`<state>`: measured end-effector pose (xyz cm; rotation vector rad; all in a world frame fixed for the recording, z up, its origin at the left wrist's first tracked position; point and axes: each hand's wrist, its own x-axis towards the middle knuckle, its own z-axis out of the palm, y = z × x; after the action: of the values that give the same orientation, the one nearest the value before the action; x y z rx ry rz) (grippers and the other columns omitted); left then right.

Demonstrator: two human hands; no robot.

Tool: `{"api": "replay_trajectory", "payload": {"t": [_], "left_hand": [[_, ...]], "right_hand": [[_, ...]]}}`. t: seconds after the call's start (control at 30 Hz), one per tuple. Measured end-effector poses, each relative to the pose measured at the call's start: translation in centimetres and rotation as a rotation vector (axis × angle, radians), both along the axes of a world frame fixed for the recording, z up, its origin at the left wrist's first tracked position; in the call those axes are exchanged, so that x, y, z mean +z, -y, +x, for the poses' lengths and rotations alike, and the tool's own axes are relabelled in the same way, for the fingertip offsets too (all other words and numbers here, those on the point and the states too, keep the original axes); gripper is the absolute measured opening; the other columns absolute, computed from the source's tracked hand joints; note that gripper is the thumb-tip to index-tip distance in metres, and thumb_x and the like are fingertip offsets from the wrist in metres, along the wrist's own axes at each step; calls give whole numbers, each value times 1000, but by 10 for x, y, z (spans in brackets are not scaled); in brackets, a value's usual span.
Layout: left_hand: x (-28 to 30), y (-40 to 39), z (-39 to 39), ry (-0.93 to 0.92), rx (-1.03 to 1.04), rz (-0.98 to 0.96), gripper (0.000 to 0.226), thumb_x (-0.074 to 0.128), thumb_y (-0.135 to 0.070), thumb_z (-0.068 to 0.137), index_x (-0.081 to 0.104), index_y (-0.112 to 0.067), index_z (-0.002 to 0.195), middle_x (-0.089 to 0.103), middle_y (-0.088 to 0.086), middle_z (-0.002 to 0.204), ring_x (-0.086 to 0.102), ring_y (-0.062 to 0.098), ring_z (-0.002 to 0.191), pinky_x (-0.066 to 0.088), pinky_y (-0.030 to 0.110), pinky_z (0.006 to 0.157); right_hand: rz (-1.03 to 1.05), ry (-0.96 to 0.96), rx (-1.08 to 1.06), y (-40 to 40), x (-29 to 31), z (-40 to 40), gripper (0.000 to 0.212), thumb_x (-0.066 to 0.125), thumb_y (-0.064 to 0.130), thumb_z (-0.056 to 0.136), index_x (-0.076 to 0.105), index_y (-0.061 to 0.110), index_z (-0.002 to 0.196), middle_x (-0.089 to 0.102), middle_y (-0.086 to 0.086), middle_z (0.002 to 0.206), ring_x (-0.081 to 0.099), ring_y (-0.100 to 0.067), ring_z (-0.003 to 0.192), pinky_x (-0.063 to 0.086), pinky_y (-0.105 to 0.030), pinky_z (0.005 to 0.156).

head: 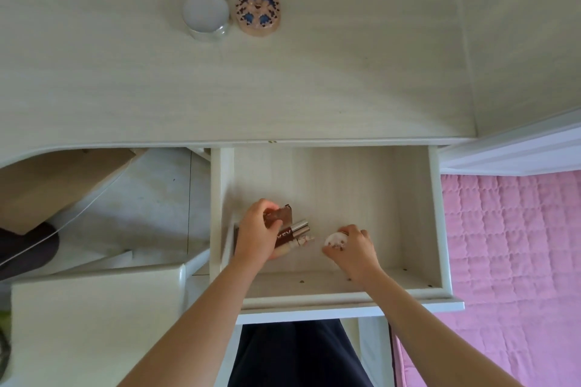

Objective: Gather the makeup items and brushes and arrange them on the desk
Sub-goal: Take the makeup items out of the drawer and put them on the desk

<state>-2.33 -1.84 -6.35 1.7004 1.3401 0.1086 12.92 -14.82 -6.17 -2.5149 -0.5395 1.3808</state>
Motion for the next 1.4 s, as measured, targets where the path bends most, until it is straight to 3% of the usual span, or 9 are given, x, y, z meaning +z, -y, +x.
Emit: {"api": "replay_trajectory", "payload": {"t": [0.1,0.3,0.57,0.87,0.97,1.03,1.2,1.3,1.4], "left_hand": [[23,-2,-7,99,121,-71,24,71,-15,83,62,-28,100,63,-17,97,59,-3,91,48,15,78],[69,-31,-12,292,312,-66,31,70,-7,82,64,-28,104,67,-11,98,63,-3,87,51,14,72],[111,-109,-7,447,414,-25,37,69,2,81,63,-27,103,70,2,94,69,15,86,53,24,77],[111,-180,17,299,376,7,30,69,-5,79,65,-17,107,69,-5,87,66,19,86,54,40,86],[108,-186,21,222,314,75,31,69,-11,80,64,-17,110,66,-11,86,65,14,87,52,22,80],[108,-187,20,150,231,164,31,69,-14,82,64,-17,113,63,-12,86,61,10,84,42,6,72],[109,-188,19,38,123,278,35,70,-16,83,63,-10,117,52,-2,98,54,16,85,39,17,82],[108,-188,18,21,97,290,35,69,-15,84,62,-8,118,49,-1,101,56,19,88,34,10,81],[109,-186,18,-27,37,315,38,66,-18,87,59,-7,123,52,7,112,57,26,99,44,26,90]], "right_hand": [[71,-57,-40,-12,18,-1,65,78,35,73,43,24,126,53,-2,118,56,-17,99,46,-23,75],[255,-105,-108,-52,70,0,56,81,32,71,46,32,115,60,5,103,61,-4,82,42,-6,53],[501,-83,-118,-143,134,9,60,85,30,64,52,34,113,60,8,96,63,-6,82,50,-16,66],[547,19,-58,-231,141,24,66,83,29,68,47,25,124,56,3,105,58,-12,90,42,-8,59],[555,50,-7,-241,134,22,66,83,28,68,46,25,123,55,1,110,58,-17,98,51,-24,78],[551,60,19,-242,130,20,65,82,28,67,46,26,122,55,2,109,58,-17,98,51,-23,76],[515,88,70,-240,120,18,58,82,28,67,52,25,117,55,5,108,55,-12,94,38,-7,63],[497,115,120,-242,116,18,58,79,28,70,53,24,122,51,5,115,52,-13,101,39,-11,72],[460,177,204,-242,115,18,56,70,32,78,51,22,129,41,2,124,39,-19,115,39,-22,89]]}}
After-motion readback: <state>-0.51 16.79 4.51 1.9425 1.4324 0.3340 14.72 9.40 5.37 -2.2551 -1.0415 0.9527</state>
